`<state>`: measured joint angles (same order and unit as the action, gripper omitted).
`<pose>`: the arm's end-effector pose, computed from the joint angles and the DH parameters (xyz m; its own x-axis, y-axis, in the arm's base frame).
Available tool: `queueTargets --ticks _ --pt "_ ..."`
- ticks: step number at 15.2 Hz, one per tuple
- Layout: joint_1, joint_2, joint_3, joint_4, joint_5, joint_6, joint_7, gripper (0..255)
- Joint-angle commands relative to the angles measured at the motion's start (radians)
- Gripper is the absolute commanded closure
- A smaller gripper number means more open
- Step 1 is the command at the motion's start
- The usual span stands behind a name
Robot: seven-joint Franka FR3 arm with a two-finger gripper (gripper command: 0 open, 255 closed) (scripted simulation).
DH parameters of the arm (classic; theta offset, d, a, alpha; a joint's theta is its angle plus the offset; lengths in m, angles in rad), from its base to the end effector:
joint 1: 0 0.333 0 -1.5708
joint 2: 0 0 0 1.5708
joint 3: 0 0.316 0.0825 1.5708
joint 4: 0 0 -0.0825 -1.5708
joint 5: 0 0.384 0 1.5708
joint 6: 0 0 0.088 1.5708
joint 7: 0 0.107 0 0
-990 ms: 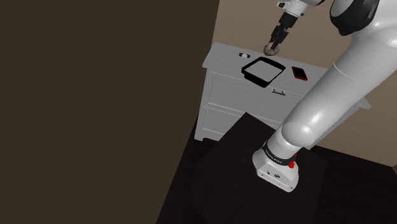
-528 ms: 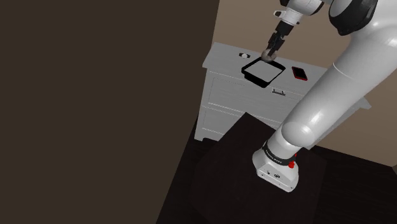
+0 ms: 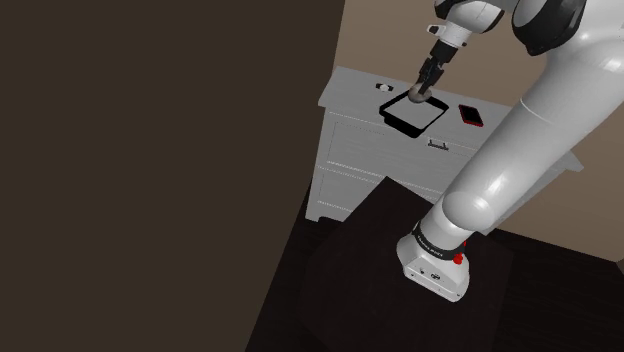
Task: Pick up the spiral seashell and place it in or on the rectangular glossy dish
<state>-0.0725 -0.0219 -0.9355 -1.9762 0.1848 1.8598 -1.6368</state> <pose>0.2992 -0.4518 0.4654 0.8321 0.5196 0.1938 0.5432 -0.8341 -0.0960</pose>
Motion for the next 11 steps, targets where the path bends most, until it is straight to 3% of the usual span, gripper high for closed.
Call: queueTargets --ticks 1,4,5,11 --pt "0.000 0.000 0.000 0.000 0.000 0.001 0.000 255" --pt "0.000 0.000 0.000 0.000 0.000 0.001 0.000 255" --pt "0.000 0.000 0.000 0.000 0.000 0.001 0.000 0" --pt "-0.002 -0.004 -0.002 0.030 -0.006 -0.032 0.004 0"
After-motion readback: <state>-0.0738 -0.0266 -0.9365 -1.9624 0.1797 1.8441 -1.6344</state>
